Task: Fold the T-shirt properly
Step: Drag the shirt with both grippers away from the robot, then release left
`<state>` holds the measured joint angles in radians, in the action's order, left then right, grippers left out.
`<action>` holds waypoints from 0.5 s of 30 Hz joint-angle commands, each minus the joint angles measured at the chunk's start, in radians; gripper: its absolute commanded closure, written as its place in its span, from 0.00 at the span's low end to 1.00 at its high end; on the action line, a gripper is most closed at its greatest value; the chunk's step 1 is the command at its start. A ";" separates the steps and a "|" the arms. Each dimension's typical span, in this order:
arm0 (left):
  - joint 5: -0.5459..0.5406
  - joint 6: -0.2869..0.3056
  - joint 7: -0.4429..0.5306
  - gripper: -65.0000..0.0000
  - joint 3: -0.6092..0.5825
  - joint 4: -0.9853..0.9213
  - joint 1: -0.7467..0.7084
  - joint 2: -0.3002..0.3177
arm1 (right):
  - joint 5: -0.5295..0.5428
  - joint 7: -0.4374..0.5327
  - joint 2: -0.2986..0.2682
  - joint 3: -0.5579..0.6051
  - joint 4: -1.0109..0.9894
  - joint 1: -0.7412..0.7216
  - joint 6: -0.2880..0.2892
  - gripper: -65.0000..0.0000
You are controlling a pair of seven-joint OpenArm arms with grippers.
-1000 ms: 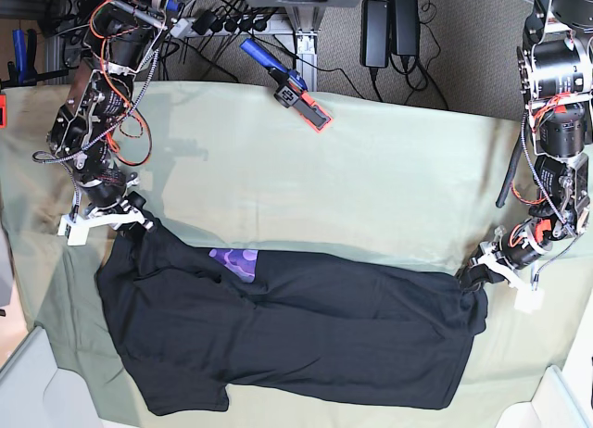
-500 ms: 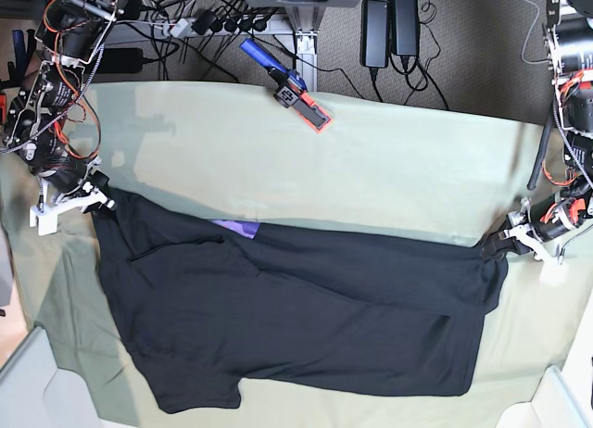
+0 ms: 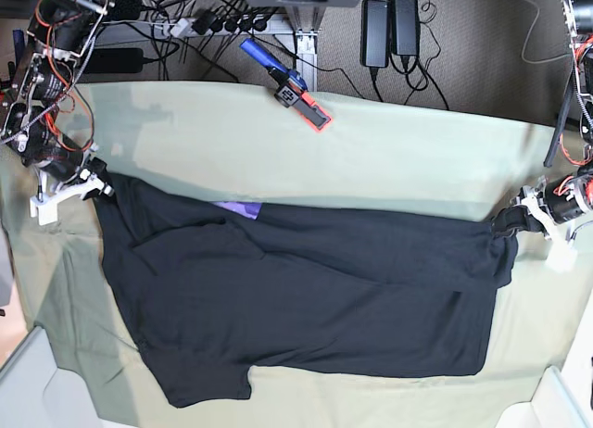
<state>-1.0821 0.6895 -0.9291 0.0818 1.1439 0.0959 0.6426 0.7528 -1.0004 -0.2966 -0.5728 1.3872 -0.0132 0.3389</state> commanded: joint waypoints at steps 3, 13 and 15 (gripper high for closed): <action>-0.051 0.009 -0.013 1.00 0.010 0.016 -0.005 0.039 | 0.018 0.008 -0.043 -0.005 0.037 0.039 0.077 1.00; -0.231 0.009 -0.160 1.00 0.011 0.017 -0.100 0.079 | 0.030 0.004 -0.092 -0.007 0.167 0.213 0.077 1.00; -0.259 0.009 -0.181 1.00 0.013 0.017 -0.120 0.092 | 0.029 0.004 -0.091 -0.008 0.198 0.248 0.077 1.00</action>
<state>-1.3289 0.6891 -1.1160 0.0822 1.1469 -0.0380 0.7044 0.7784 -1.0100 -0.3656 -0.5701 1.5707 0.2386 0.3489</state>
